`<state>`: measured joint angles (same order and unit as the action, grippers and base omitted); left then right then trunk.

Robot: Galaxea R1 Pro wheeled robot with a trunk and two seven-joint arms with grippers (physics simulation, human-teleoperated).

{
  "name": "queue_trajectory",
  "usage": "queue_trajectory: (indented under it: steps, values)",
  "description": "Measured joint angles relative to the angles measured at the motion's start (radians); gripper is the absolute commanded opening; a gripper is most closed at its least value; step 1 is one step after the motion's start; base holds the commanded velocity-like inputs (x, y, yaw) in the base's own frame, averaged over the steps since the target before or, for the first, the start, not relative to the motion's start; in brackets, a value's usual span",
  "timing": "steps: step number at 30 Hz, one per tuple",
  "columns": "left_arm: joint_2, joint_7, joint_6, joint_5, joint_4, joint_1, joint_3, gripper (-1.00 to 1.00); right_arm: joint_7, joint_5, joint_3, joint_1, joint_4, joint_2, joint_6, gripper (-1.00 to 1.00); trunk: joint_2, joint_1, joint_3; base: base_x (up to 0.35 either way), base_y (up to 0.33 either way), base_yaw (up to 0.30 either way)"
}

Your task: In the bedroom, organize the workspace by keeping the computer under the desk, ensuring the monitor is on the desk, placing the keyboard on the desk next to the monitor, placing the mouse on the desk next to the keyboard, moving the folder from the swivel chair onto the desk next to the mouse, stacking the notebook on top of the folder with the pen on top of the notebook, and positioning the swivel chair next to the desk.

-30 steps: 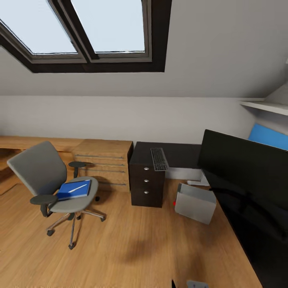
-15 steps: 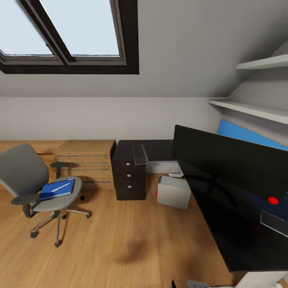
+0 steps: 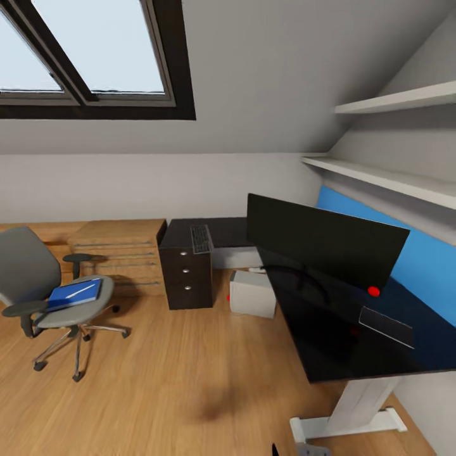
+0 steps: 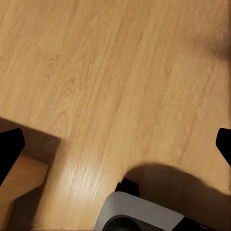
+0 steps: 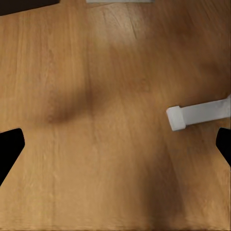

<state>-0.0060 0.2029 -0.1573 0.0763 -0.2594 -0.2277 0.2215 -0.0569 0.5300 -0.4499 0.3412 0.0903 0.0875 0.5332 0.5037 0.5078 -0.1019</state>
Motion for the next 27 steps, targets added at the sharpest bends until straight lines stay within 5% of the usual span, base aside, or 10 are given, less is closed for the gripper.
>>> queue_trajectory:
  steps: [11, 27]
  values:
    - [0.001, 0.002, 0.000, 0.000, 0.000, 0.000, -0.002, 1.00, 0.000, 0.003, 0.004, 0.000, 0.001, -0.001, 0.000, 1.00, -0.077, -0.042, 0.035, -0.286, -0.236, -0.092]
    - [0.003, -0.001, -0.002, 0.004, 0.000, 0.000, 0.002, 1.00, 0.000, 0.005, 0.002, 0.000, 0.001, 0.000, 0.000, 1.00, -0.078, -0.043, 0.031, -0.033, -0.029, -0.246]
